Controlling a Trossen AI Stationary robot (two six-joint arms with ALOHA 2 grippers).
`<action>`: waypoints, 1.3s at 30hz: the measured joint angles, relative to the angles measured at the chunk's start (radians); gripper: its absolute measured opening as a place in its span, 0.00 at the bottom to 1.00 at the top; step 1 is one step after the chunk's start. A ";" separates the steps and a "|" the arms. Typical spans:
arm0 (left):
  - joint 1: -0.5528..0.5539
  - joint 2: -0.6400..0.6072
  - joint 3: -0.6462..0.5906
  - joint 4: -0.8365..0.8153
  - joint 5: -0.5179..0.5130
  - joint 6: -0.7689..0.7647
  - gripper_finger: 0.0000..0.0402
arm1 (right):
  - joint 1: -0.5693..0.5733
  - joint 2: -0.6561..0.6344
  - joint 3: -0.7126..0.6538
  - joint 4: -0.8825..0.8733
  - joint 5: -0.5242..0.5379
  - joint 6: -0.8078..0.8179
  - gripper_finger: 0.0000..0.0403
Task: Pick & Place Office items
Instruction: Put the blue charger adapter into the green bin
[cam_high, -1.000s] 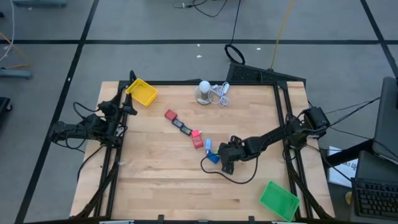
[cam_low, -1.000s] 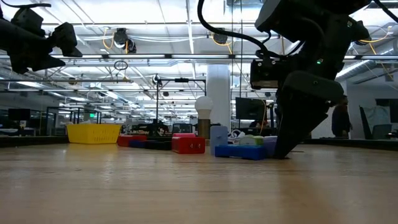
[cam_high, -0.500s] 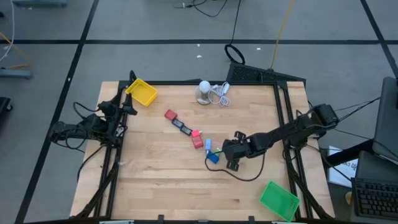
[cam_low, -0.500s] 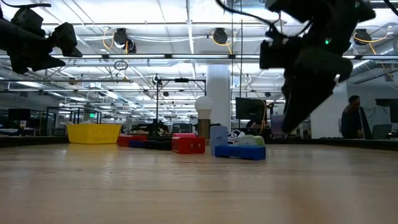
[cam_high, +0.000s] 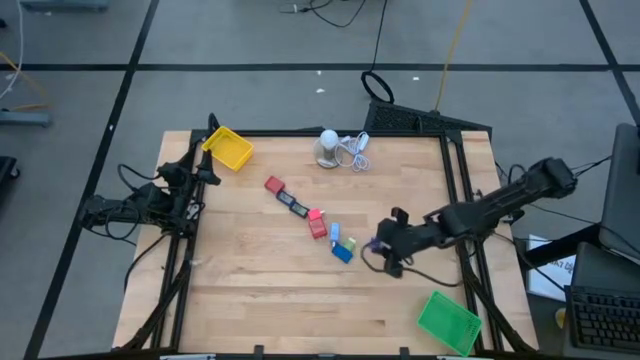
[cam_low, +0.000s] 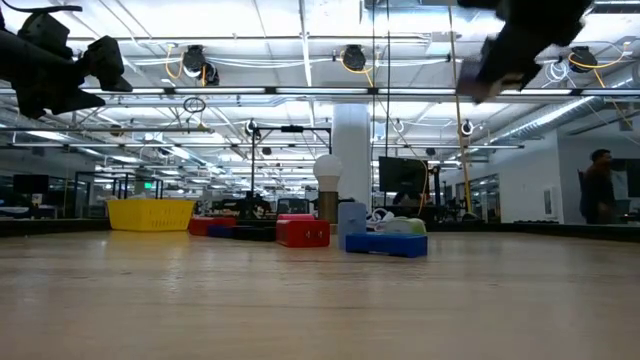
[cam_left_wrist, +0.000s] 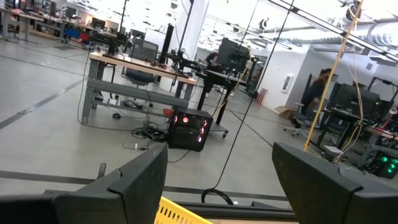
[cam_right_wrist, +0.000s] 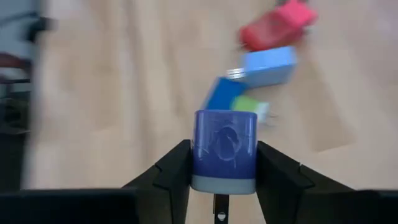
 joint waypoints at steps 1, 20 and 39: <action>0.000 0.000 0.000 0.000 0.000 0.000 0.73 | 0.019 -0.014 0.000 -0.001 -0.005 0.013 0.33; 0.000 0.000 0.000 0.000 0.000 0.000 0.73 | 0.413 -0.060 0.000 -0.009 -0.052 0.450 0.34; 0.000 0.000 0.000 0.000 0.000 0.000 0.73 | 0.746 0.060 0.002 -0.150 -0.002 1.182 0.34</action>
